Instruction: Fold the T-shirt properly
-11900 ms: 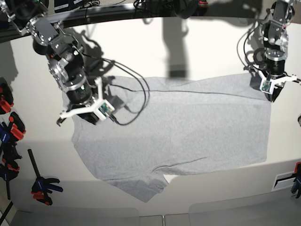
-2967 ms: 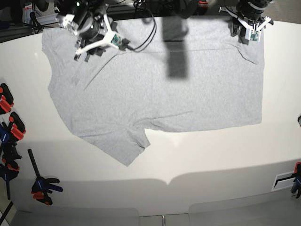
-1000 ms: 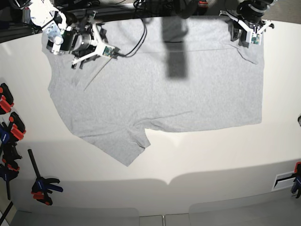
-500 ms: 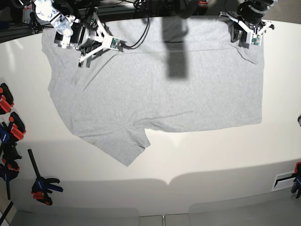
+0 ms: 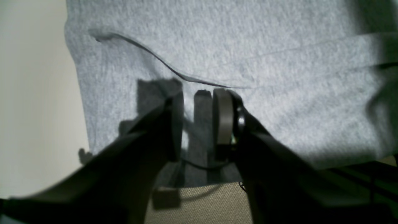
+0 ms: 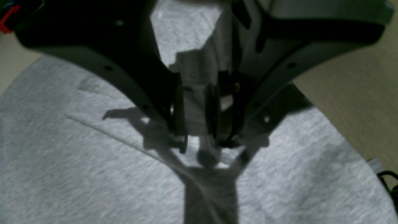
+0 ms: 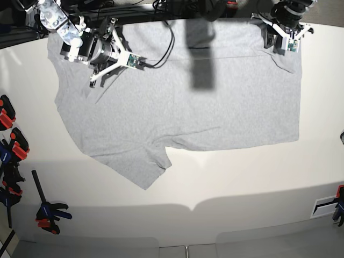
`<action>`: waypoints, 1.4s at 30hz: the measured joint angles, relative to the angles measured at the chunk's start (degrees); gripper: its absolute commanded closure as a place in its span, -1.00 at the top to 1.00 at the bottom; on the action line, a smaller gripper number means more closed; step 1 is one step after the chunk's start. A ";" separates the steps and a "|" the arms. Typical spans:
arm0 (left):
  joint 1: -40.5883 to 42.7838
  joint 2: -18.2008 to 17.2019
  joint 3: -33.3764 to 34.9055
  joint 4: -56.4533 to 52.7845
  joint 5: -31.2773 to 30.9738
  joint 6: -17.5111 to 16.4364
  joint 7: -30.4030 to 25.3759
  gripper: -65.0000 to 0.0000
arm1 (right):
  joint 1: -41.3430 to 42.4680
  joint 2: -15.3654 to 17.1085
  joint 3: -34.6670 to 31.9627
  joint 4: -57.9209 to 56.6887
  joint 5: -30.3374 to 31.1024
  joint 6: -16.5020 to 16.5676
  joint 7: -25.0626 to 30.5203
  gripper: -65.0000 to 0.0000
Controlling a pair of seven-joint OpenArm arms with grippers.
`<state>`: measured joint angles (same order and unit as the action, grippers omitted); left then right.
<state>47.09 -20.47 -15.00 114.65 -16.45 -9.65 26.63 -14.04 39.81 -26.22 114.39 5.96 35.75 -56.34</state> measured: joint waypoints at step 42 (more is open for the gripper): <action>-0.15 0.00 0.00 0.00 0.00 0.00 0.00 -0.55 | 0.90 -1.75 0.00 -2.12 -1.42 -0.24 2.38 -1.00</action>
<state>46.94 -20.47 -15.00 114.65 -16.45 -9.65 26.63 -13.15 38.06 -26.22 112.27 4.54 35.51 -53.95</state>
